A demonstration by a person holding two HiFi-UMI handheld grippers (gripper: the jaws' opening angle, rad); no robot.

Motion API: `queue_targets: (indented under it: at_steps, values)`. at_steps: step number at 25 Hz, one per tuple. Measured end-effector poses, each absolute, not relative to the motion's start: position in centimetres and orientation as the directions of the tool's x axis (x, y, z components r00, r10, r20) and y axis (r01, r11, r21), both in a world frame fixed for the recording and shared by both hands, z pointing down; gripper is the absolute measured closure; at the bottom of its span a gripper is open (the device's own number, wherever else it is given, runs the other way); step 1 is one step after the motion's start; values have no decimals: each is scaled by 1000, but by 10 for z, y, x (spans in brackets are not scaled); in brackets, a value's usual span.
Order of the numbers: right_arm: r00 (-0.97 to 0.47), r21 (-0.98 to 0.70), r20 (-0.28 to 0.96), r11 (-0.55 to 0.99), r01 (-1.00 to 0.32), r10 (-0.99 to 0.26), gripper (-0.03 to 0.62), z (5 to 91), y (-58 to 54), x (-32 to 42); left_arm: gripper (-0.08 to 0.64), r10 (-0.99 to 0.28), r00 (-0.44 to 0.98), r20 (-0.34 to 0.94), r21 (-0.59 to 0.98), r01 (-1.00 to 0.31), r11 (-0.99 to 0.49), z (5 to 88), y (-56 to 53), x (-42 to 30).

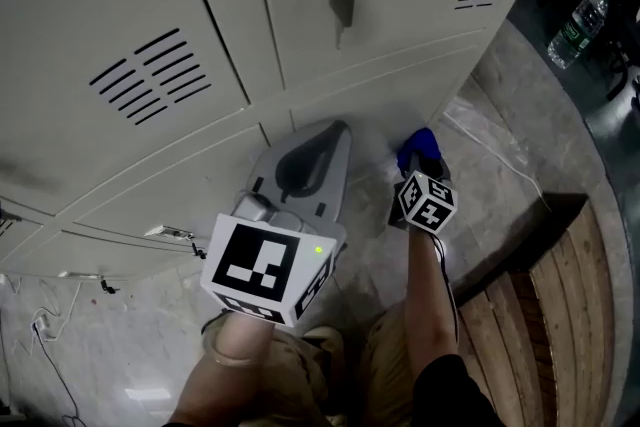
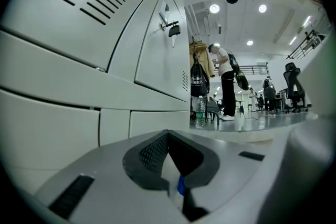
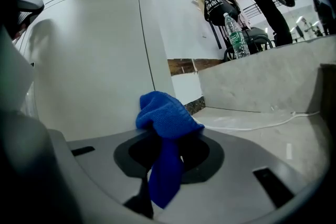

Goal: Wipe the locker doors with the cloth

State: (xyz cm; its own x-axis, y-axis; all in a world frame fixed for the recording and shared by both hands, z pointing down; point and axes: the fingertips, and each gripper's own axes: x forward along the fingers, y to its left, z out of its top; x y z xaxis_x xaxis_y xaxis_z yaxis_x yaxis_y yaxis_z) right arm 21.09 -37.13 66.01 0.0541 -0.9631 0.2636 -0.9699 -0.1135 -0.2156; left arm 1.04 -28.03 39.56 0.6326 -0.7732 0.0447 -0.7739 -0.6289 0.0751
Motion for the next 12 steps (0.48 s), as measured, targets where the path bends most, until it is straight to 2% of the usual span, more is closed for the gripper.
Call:
queue_targets:
  at_steps: [8,12]
  values:
    - [76,-193,297,-138,-971,-952,503,660,-350,206,554,-785,618,46,83,-786,-613,396,-278,4]
    - [30,-176,290,-85,-981,-956,503,659,-326,183,554,-791,610,42,93,-791,-605,392,-274,1]
